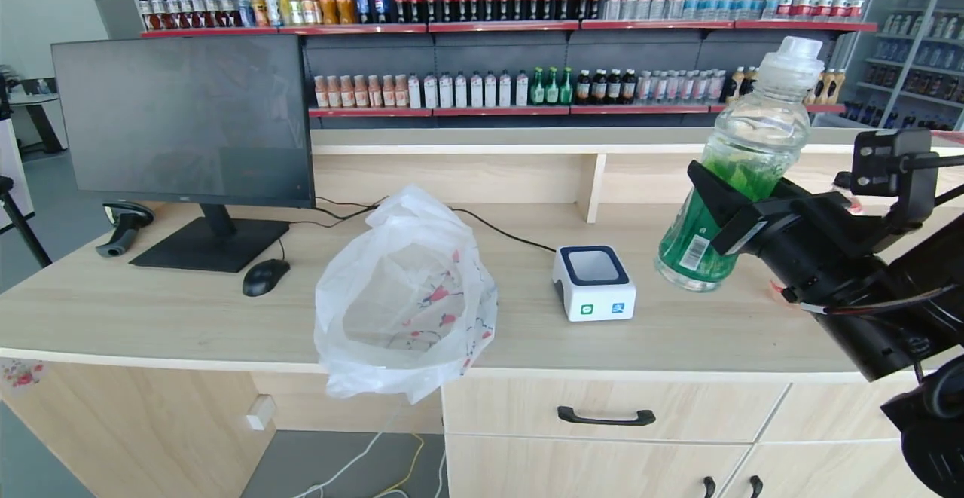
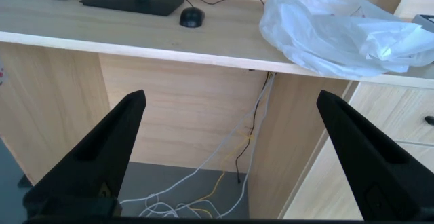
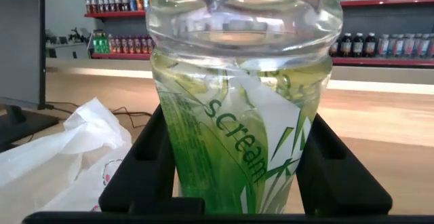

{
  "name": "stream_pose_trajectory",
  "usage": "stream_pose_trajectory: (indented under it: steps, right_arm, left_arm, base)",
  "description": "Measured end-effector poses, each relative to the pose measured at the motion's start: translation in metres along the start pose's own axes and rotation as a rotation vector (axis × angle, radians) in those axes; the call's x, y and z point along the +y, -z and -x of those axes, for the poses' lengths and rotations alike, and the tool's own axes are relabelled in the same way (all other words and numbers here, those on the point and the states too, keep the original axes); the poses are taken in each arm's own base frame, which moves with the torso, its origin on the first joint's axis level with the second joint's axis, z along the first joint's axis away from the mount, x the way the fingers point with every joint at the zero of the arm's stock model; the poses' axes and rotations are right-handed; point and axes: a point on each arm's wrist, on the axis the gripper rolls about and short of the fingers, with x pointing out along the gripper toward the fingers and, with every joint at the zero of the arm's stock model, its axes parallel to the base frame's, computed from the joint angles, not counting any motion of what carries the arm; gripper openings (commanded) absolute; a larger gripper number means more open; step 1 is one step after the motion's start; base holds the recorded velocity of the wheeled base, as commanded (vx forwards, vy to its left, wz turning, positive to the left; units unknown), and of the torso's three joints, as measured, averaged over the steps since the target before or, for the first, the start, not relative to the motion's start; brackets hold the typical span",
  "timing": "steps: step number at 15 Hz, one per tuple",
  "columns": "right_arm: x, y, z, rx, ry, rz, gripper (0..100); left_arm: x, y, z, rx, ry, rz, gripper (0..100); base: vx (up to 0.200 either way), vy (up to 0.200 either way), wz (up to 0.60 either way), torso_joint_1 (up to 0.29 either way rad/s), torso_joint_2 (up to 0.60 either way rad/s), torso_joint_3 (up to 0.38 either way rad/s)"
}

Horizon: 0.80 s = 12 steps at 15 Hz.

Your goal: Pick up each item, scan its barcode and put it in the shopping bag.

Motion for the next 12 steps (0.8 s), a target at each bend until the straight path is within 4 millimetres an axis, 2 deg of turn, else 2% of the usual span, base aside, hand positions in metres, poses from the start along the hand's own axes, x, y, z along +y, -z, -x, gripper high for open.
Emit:
stream_pose_trajectory:
  steps: [3, 12]
  right_arm:
    - [-0.0049, -0.0003, -0.0007, -0.002, 0.017, 0.006, 0]
    - [-0.0089, 0.0003, 0.0002, 0.004, 0.03, 0.008, 0]
  left_arm:
    - [-0.0001, 0.0007, 0.0, 0.007, 0.002, -0.021, 100]
    - [-0.0001, 0.0007, 0.0, 0.007, 0.003, -0.018, 100]
  base:
    - [0.0, 0.0, 0.0, 0.0, 0.0, 0.0]
    - [0.0, 0.2, 0.0, 0.007, 0.0, 0.002]
